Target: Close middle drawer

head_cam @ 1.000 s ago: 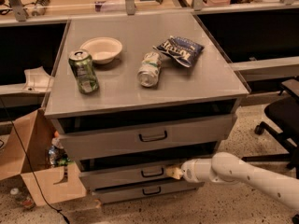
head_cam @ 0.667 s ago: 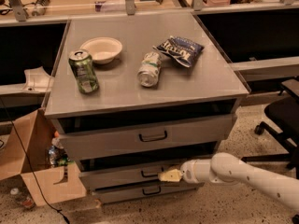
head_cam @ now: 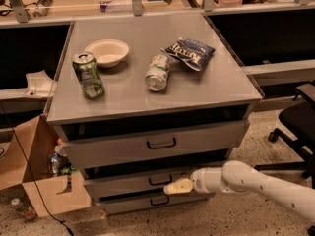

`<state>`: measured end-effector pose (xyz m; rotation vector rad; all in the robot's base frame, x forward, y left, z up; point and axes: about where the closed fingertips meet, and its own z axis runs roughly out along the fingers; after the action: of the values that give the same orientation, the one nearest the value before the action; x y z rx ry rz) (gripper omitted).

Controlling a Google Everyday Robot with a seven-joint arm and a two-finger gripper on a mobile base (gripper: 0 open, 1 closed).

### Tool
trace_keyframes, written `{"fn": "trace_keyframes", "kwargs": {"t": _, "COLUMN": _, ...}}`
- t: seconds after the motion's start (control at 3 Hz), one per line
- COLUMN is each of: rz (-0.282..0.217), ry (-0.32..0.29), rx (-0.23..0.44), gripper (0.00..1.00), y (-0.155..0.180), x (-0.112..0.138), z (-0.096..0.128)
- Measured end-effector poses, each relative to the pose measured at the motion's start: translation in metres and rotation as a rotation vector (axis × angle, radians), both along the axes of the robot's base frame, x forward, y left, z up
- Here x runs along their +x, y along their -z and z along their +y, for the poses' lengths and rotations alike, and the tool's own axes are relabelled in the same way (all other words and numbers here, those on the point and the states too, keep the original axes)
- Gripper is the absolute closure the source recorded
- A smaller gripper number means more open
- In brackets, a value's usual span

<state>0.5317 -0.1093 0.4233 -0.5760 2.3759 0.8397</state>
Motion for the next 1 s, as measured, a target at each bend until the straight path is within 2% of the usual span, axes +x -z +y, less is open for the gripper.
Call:
{"fn": "trace_keyframes", "kwargs": {"t": 0.33, "rz": 0.0, "ry": 0.0, "rx": 0.0, "gripper": 0.19, "y": 0.0, "x": 0.0, "z": 0.0}}
{"fn": "trace_keyframes", "kwargs": {"t": 1.0, "rz": 0.0, "ry": 0.0, "rx": 0.0, "gripper": 0.66, "y": 0.0, "x": 0.0, "z": 0.0001}}
